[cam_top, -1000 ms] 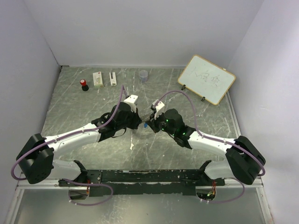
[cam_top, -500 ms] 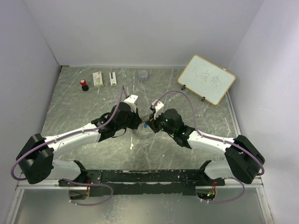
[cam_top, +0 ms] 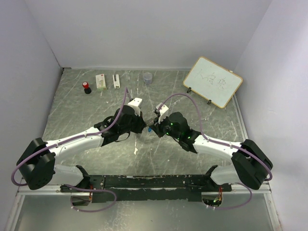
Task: Put the keys on the keyring
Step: Insert the key onto the keyring.
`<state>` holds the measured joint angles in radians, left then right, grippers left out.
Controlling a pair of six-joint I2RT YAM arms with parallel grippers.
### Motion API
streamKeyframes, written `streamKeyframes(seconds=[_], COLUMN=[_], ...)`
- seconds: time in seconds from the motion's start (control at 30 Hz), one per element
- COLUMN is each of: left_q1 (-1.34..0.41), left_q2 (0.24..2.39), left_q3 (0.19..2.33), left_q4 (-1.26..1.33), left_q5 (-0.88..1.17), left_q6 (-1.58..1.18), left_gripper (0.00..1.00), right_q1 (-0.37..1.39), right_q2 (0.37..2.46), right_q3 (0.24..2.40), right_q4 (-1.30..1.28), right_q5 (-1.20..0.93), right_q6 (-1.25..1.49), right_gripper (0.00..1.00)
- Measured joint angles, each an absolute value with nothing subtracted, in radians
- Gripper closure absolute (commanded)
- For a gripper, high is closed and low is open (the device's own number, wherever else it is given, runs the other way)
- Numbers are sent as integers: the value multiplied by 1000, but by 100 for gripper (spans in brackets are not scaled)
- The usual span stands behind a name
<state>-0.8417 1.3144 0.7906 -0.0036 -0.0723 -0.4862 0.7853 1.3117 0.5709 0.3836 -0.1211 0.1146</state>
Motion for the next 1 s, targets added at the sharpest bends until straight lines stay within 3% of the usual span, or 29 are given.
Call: streamKeyframes(seconds=[1.0], left_q1=[-842], left_q2=[1335], left_q3=[791], left_q4=[1], left_q5=[-64], left_q6=[-486], left_gripper=[93], right_q1=[787], right_q2=[1311], right_q3=[578], right_q4=[376], right_q5=[-199], right_q6=[125], right_gripper=[100])
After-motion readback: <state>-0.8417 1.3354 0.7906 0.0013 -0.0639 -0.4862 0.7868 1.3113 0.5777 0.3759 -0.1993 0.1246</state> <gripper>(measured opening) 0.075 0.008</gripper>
